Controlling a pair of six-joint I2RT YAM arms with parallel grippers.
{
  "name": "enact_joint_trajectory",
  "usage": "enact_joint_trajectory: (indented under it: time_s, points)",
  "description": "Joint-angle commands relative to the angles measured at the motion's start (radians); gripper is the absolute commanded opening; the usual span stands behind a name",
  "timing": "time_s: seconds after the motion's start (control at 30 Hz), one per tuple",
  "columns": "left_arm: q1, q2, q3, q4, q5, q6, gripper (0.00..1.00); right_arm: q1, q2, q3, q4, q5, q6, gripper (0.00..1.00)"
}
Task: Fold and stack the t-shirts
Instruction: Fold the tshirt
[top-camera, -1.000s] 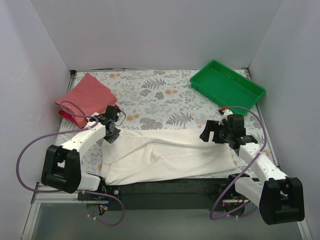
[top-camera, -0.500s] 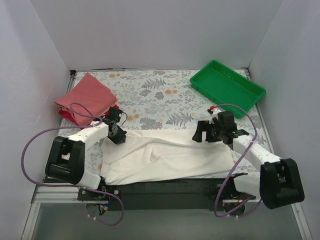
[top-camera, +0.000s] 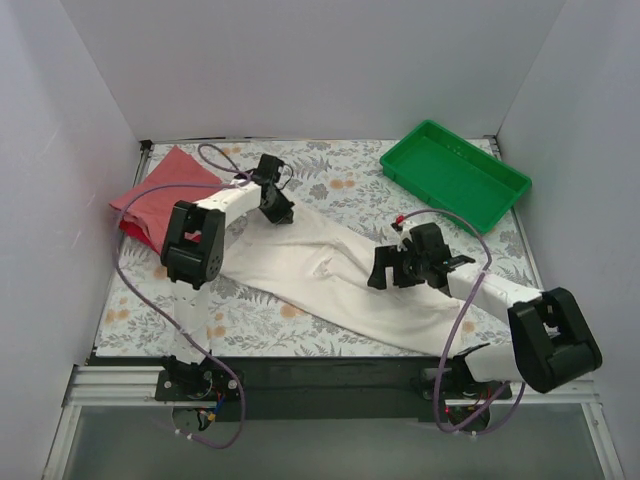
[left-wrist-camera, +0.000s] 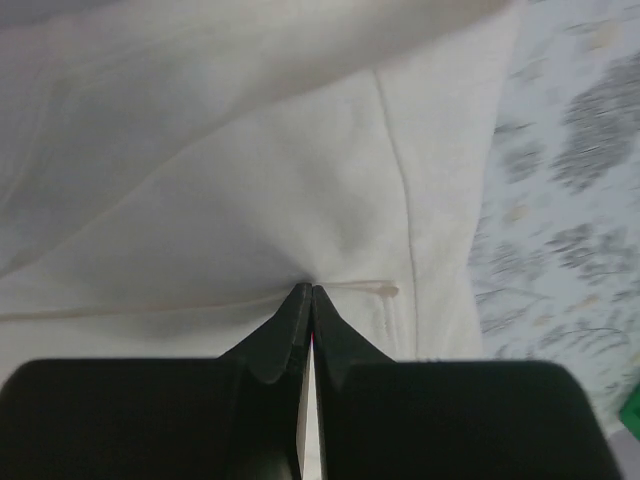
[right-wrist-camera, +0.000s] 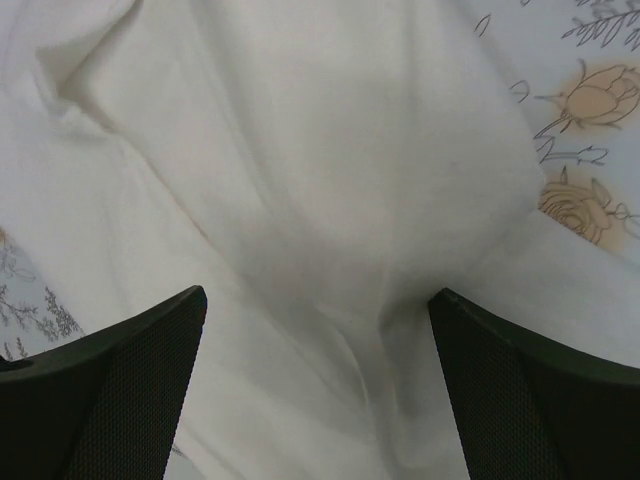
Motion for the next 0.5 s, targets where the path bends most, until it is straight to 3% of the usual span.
enact_joint_trajectory:
  time_s: [0.0,0.03,0.07,0.13,0.2,0.23,0.27,0.33,0.47]
  points:
    - [-0.040,0.307,0.279,0.029,0.015,0.105,0.00,0.073,-0.066,-0.101,-0.067,-0.015,0.032,0.98]
    - [-0.044,0.449,0.394,-0.003,0.075,0.105,0.00,0.106,-0.086,-0.116,-0.067,-0.036,0.035,0.98]
    - [-0.052,0.536,0.668,-0.097,0.145,0.103,0.00,0.173,-0.094,-0.133,-0.062,-0.073,0.061,0.98]
    - [-0.066,0.727,1.008,-0.159,0.178,0.097,0.00,0.253,-0.117,-0.170,-0.054,-0.098,0.102,0.98]
    - [-0.073,0.771,1.052,-0.076,0.235,0.067,0.00,0.368,-0.137,-0.185,-0.036,-0.087,0.170,0.98]
    - [-0.075,0.762,1.000,0.098,0.261,0.020,0.00,0.409,-0.160,-0.181,-0.036,-0.085,0.185,0.98]
    - [-0.075,0.732,0.887,0.188,0.286,-0.013,0.00,0.466,-0.169,-0.175,-0.036,-0.085,0.191,0.98]
    - [-0.075,0.722,0.835,0.349,0.353,-0.074,0.00,0.506,-0.203,-0.141,-0.050,-0.099,0.181,0.98]
    - [-0.075,0.817,0.969,0.451,0.489,-0.113,0.00,0.528,-0.269,-0.119,-0.060,-0.104,0.155,0.98]
